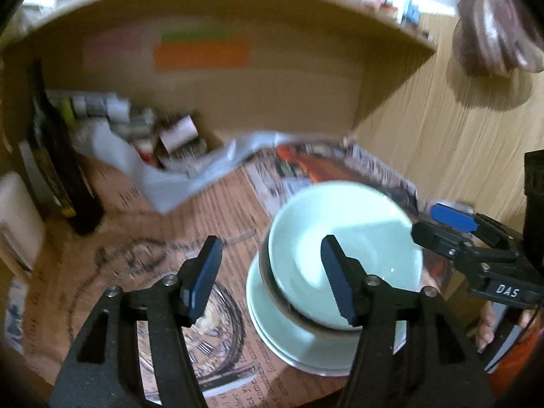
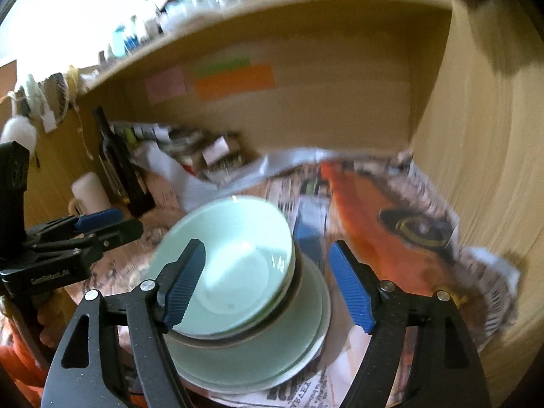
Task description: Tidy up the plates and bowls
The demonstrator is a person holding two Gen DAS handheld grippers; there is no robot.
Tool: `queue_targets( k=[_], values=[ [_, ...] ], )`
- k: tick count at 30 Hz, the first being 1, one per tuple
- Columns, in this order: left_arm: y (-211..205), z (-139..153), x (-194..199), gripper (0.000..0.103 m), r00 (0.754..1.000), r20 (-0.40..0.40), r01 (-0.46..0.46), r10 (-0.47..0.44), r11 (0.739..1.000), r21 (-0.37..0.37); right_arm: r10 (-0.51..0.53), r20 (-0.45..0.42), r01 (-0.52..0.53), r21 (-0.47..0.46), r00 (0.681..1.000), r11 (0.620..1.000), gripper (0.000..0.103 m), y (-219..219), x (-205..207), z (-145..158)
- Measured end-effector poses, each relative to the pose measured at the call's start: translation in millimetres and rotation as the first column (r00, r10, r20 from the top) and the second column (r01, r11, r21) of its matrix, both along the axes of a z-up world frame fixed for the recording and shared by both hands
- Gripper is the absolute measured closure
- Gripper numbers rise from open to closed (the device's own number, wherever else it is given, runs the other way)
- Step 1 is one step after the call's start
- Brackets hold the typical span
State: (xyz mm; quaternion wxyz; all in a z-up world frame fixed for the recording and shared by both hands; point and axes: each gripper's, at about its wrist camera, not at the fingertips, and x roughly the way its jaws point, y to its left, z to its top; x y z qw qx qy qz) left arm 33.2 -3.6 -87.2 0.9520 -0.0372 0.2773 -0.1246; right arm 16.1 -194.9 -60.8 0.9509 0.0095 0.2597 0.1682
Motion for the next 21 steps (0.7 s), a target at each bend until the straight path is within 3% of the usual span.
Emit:
queue_targets(
  k=[8,10,15,21],
  values=[
    [2,43,-41,0.019,0.975,0.216,-0.053,0.056,0.998,-0.022,0.003,0.202,-0.011,0.039,0.979,0.999,0.012,-1,-40,41],
    [3,48,-49,0.015,0.966,0.248,-0.065,0.069,0.998,-0.024,-0.009,0.247,-0.007,0.061,0.969,0.998,0.000,-2,-50,48],
    [4,57,-70,0.005,0.943,0.321,-0.084,0.090,0.996,-0.033,-0.009,0.300,-0.011,0.067,0.954,0.998,0.000,-2,-66,56],
    [0,59,-86,0.003,0.924,0.366,-0.107,0.110,0.994,-0.029,0.004,0.323,-0.022,0.052,0.946,0.998,0.000,1,-79,54]
  ],
)
